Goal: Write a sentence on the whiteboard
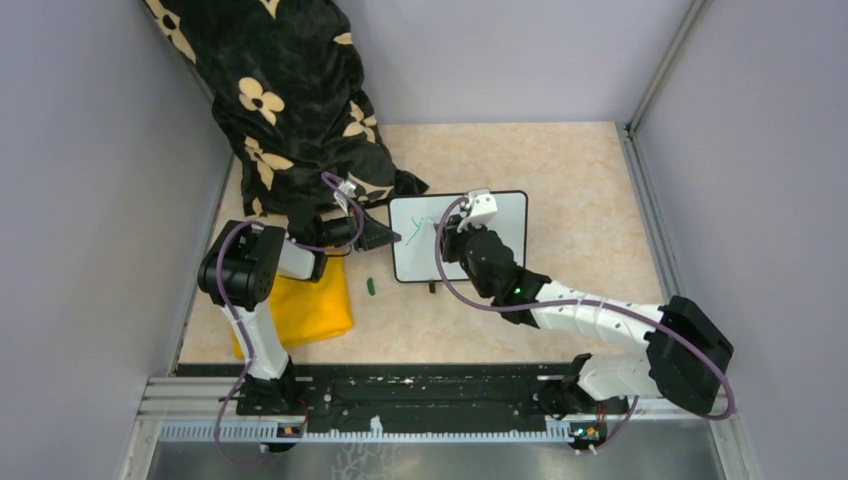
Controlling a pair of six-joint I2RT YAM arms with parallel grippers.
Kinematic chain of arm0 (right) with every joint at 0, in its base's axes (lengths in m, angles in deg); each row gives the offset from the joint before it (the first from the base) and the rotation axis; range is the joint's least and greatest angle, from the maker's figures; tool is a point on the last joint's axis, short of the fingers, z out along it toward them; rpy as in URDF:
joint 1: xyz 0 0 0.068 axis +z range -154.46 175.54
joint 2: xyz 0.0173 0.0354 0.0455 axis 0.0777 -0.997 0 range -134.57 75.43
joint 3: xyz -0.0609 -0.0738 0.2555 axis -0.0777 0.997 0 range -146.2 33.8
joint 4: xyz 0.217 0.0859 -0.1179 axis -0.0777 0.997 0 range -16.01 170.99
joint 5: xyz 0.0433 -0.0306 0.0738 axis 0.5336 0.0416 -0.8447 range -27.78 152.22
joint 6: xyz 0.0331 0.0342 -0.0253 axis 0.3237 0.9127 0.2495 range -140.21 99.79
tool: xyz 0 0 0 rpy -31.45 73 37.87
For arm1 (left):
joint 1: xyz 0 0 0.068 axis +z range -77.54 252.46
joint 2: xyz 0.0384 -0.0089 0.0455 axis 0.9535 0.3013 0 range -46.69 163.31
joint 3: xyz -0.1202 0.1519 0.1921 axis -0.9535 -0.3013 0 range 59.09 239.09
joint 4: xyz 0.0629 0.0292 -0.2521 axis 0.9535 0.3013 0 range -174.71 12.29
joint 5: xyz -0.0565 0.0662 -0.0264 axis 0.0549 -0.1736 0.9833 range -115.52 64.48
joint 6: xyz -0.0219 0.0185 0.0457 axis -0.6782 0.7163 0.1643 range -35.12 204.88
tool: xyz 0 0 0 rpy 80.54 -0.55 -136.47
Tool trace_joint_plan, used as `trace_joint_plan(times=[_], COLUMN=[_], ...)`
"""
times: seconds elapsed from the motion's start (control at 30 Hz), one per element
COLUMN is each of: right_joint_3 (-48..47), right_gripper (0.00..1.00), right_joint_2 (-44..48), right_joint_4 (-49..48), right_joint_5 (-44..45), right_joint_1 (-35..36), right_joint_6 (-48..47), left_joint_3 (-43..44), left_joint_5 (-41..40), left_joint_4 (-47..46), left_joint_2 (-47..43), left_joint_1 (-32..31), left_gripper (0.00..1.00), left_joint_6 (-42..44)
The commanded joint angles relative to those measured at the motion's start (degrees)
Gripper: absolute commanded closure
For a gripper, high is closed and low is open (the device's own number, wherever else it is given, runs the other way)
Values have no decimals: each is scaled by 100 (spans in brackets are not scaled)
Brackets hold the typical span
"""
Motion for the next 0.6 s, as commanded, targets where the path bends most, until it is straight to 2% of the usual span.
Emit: trace_joint_plan(times=[0.0,0.57], right_joint_3=[-365,-272], right_gripper=[100,100], right_joint_2=[-111,-302], right_joint_4=[-380,-168], right_joint_5=[167,163], right_joint_1=[30,33], right_joint_6=[-12,94], left_joint_3=[28,39], left_joint_5=[109,103], left_joint_4=[193,295], left_joint_2=[55,28], left_joint_1=[-43,-43], left_gripper=[86,88], left_joint_6=[105,173])
